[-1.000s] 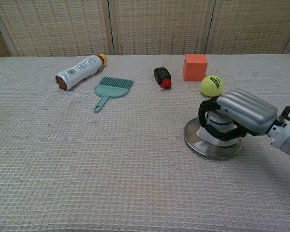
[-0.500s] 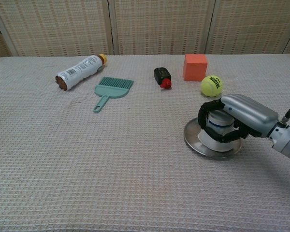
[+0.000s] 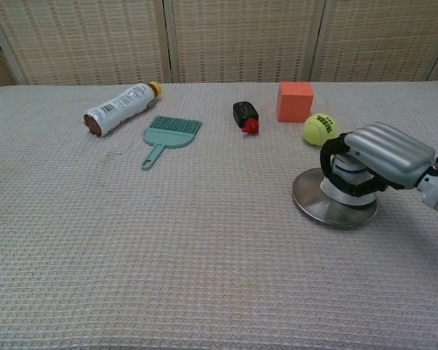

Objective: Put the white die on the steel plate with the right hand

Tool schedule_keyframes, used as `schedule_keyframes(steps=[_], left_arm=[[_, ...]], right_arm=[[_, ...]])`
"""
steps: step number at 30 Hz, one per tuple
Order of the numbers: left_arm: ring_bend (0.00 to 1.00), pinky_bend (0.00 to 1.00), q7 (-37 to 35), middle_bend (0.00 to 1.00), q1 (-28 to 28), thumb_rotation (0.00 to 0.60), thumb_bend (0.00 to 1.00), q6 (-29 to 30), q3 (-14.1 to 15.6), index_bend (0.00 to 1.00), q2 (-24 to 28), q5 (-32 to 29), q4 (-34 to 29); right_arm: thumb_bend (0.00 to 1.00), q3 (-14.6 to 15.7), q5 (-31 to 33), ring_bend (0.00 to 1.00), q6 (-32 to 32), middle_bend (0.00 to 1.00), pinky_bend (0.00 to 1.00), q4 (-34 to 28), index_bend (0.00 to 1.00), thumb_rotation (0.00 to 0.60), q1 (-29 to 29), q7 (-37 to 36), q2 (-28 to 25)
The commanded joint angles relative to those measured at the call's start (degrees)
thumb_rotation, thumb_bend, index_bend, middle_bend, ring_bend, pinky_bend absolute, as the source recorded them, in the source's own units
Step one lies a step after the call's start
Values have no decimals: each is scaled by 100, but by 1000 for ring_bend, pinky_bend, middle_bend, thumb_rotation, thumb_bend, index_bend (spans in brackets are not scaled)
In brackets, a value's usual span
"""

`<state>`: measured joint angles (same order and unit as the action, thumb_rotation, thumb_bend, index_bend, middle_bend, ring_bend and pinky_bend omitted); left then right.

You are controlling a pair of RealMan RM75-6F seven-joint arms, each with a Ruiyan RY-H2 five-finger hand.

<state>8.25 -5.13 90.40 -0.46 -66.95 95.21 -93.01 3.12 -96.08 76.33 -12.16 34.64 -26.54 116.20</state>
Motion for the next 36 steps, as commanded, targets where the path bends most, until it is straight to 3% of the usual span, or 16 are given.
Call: schedule_keyframes(steps=[1, 13, 31, 36], left_arm=[[400, 590, 2, 428, 2, 600, 390, -1, 1, 384, -1, -4, 1], [400, 590, 39, 429, 10, 600, 390, 16, -7, 384, -8, -4, 5], [401, 590, 65, 428, 7, 600, 390, 6, -5, 384, -10, 4, -1], [401, 590, 75, 428, 5, 600, 391, -3, -6, 384, -16, -4, 7]], right_arm=[[371, 3, 9, 421, 14, 571, 591, 1, 564, 600, -5, -44, 19], [371, 257, -134, 421, 47, 571, 591, -821, 564, 600, -168, -1421, -168], [371, 123, -63, 420, 111, 571, 589, 310, 564, 600, 15, 73, -37], [371, 103, -13, 420, 149, 571, 589, 81, 564, 600, -34, -308, -4]])
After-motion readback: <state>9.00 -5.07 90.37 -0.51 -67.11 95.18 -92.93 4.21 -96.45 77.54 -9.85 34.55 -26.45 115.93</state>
